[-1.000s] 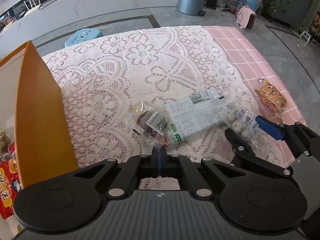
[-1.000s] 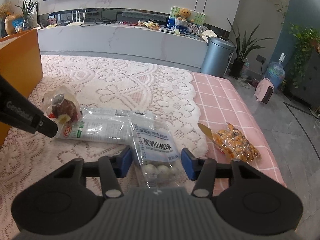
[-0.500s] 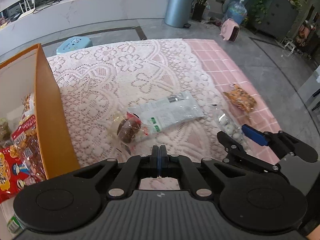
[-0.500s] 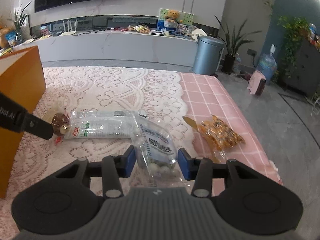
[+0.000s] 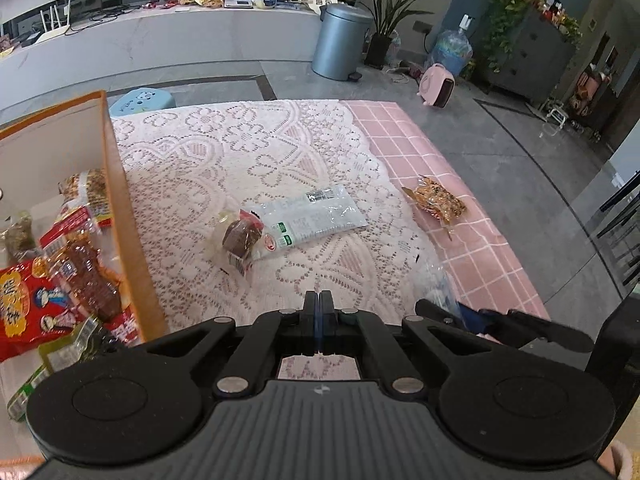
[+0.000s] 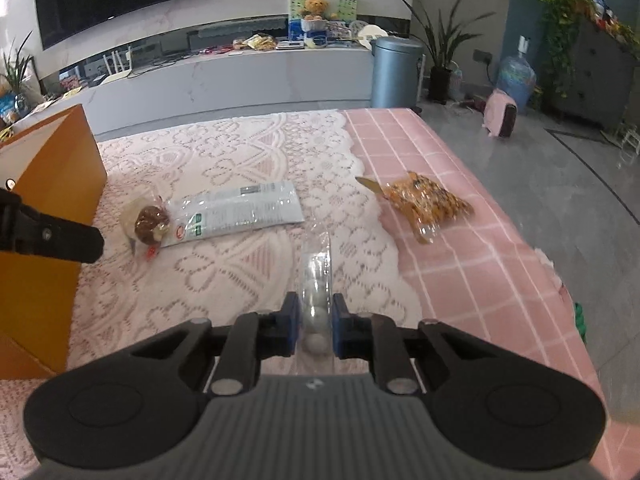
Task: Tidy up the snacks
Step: 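Lift the white-ball packet with the right gripper and carry it toward the box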
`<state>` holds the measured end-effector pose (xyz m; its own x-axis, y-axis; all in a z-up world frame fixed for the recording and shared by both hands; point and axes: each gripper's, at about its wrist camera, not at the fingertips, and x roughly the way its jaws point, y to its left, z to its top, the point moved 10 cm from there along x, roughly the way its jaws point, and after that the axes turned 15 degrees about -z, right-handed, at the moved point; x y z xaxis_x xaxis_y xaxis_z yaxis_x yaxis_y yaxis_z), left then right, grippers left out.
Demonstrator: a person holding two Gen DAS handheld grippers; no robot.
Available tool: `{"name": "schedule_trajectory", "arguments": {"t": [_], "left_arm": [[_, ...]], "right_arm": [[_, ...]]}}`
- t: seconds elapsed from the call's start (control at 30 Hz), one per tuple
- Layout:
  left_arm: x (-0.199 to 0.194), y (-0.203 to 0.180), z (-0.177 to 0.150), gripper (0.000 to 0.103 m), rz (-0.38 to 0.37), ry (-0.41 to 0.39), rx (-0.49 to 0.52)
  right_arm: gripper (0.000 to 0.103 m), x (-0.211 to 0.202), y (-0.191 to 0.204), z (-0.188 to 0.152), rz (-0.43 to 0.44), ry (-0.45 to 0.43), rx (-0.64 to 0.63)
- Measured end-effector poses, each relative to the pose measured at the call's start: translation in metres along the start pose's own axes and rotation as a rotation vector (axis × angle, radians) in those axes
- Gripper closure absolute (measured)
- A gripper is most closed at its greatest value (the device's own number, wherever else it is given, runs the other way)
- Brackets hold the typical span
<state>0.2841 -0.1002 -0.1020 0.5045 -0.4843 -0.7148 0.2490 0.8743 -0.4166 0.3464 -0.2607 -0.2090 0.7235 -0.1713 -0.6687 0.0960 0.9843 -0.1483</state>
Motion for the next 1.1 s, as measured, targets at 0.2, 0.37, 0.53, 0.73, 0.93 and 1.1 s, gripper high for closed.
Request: {"name": "schedule_trajectory", "arguments": {"t": [0.2, 0.37, 0.53, 0.73, 0.93, 1.1], "left_arm": [[-0.023, 0.0, -0.012, 0.103, -0.014, -0.027, -0.015], [-0.046, 0.007, -0.021, 0.103, -0.01, -0.052, -0.029], [-0.072, 0.016, -0.026, 0.103, 0.006, -0.093, -0.039], [-0.1, 0.031, -0.027, 0.103, 0.017, -0.147, -0.063], [-0.135, 0.057, -0.026, 0.103, 0.045, -0.207, -0.091], [-0.159, 0.08, -0.021, 0.103, 0.06, -0.251, -0.108]], "right_arm": [[0.09, -0.025, 0.001, -0.011, 0.028, 0.014, 0.056], [0.09, -0.056, 0.014, -0.019, 0.06, -0.004, 0.025], [0.09, -0.086, 0.025, -0.021, 0.102, -0.019, 0.007], [0.09, -0.126, 0.041, -0.006, 0.146, -0.085, -0.013], [0.09, -0.163, 0.068, 0.01, 0.183, -0.157, -0.059], [0.09, -0.182, 0.094, 0.02, 0.221, -0.19, -0.087]]}}
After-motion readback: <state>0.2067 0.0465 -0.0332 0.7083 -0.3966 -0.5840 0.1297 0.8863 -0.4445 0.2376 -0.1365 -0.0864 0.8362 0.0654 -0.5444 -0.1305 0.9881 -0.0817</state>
